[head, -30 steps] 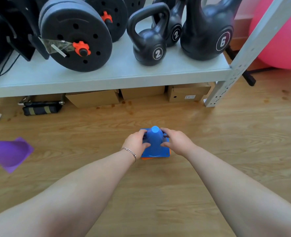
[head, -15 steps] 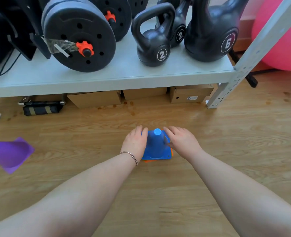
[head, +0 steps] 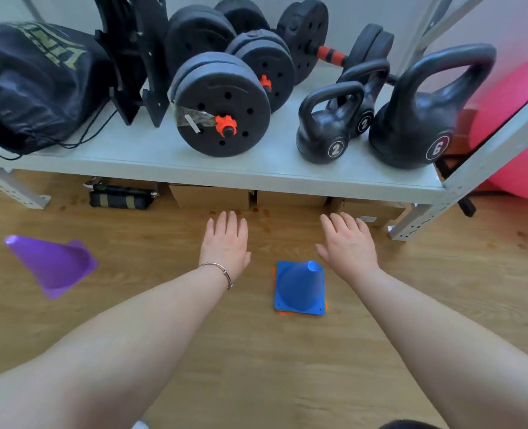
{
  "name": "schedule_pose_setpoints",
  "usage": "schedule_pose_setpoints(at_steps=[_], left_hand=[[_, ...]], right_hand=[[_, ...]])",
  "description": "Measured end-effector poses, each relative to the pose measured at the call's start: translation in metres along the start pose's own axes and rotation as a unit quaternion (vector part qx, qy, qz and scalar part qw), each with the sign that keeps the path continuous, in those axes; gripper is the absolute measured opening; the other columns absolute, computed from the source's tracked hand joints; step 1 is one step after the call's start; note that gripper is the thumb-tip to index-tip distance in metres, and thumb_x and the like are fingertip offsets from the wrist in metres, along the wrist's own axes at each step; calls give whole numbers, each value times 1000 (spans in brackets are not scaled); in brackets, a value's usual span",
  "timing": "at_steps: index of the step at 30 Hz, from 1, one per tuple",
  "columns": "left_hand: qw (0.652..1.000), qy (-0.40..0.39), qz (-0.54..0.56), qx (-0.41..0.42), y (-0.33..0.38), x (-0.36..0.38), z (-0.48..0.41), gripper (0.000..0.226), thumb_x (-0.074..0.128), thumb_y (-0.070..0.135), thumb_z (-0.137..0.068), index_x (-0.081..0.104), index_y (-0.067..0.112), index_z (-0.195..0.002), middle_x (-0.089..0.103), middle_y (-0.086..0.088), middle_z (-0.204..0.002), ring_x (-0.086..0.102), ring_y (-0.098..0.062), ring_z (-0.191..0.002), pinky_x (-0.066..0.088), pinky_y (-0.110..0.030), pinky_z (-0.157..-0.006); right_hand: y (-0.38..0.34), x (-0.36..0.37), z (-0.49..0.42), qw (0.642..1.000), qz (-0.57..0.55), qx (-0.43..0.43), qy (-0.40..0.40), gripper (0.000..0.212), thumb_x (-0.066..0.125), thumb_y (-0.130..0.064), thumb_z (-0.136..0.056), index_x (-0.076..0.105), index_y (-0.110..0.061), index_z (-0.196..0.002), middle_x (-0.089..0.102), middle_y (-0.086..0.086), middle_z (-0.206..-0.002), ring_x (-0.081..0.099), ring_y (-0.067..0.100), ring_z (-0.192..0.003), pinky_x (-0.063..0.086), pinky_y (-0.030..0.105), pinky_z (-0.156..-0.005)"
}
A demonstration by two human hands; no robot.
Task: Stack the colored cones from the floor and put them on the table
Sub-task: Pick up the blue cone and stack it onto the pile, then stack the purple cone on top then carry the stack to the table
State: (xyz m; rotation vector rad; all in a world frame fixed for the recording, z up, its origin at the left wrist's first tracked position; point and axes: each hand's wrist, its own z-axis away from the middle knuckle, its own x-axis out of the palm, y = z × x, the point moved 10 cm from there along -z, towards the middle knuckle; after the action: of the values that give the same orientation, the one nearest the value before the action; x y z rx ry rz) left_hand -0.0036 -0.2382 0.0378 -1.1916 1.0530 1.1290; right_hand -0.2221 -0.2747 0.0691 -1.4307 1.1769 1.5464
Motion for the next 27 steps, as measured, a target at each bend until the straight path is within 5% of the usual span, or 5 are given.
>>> schedule_pose_setpoints(at_steps=[14,27], left_hand=[[993,20,-31,-111,-258,-53,83,79,46,58,-87,24,11,-145,31,-13,-153,26,-31,-143,26,-47,-117],[939,-13,87,-333,-440,88,179,70,64,43,-81,42,5,-136,46,-18,-140,44,-35,-130,40,-46,-102]], right_hand=[[-239,-106,-62,990,-66,-124,26,62,53,-53,-89,43,-15,-136,57,5,-129,51,27,-121,43,42,-100],[-476,-49,-101,959,-93,-263,-40,57,51,-50,-92,43,-19,-139,55,3,-136,51,27,-125,44,43,-99]])
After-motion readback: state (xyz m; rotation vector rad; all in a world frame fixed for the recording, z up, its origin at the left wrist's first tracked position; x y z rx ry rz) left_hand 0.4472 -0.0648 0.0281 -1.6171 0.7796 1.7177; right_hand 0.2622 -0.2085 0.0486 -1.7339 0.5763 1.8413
